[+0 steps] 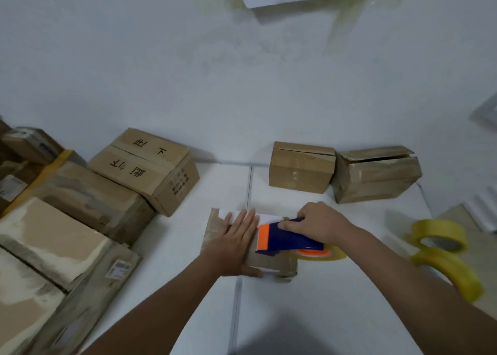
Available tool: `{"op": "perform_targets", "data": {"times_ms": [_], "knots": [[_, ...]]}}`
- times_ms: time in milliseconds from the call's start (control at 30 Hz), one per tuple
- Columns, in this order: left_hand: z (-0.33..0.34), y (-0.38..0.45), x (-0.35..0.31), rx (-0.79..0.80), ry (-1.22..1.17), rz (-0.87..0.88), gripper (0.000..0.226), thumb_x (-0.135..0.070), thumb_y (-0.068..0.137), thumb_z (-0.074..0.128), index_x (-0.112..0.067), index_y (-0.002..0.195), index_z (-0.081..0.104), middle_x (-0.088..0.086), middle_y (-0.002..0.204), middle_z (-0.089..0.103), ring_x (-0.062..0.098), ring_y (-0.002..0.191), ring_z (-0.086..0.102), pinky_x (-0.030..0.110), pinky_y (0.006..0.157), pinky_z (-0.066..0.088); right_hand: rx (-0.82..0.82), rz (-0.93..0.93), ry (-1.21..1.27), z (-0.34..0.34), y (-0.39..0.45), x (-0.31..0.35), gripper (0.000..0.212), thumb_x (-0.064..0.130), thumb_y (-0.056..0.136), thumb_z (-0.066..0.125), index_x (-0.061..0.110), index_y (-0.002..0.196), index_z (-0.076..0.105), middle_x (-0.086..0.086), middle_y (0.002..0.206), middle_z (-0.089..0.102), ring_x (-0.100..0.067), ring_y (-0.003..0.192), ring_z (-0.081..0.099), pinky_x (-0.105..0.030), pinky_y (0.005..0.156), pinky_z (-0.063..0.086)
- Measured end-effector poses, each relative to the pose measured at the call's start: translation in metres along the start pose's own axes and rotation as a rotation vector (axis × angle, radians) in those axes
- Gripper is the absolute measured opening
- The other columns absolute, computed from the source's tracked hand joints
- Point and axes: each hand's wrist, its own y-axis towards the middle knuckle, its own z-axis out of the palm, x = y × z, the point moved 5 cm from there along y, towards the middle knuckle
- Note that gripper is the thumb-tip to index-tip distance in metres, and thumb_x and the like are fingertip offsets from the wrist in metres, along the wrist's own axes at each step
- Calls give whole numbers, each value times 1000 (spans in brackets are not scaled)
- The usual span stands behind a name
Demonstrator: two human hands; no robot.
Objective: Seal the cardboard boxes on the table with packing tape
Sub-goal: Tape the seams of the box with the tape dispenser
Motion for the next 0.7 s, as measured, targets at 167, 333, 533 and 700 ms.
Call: {"op": "perform_targets", "data": {"times_ms": [167,333,533,700], "knots": [[6,2,2,-57,-67,1,127,-97,73,27,-6,158,3,12,165,4,30,152,3,59,121,12,10,-2,-15,-2,-3,-2,55,74,82,52,21,76,65,4,71,63,-12,68,62,-25,59,44],[7,2,1,-69,-109,31,124,-95,74,30,-8,158,2,13,165,5,29,153,5,59,119,11,-9,42,65,5,-11,-41,57,74,81,53,20,82,70,2,76,68,-11,70,64,-32,70,55],[4,1,1,-88,-87,32,125,-95,73,30,-5,157,6,16,163,15,32,151,13,64,116,22,6,10,152,12,-10,-53,54,69,85,54,18,85,70,1,78,69,-10,71,64,-25,64,50],[-9,16,-14,-54,-45,94,128,-96,69,31,-13,156,-11,13,164,-12,33,151,-15,58,120,-2,20,13,166,11,-10,-54,52,68,85,54,19,90,70,3,80,69,-10,72,65,-23,65,49]]}}
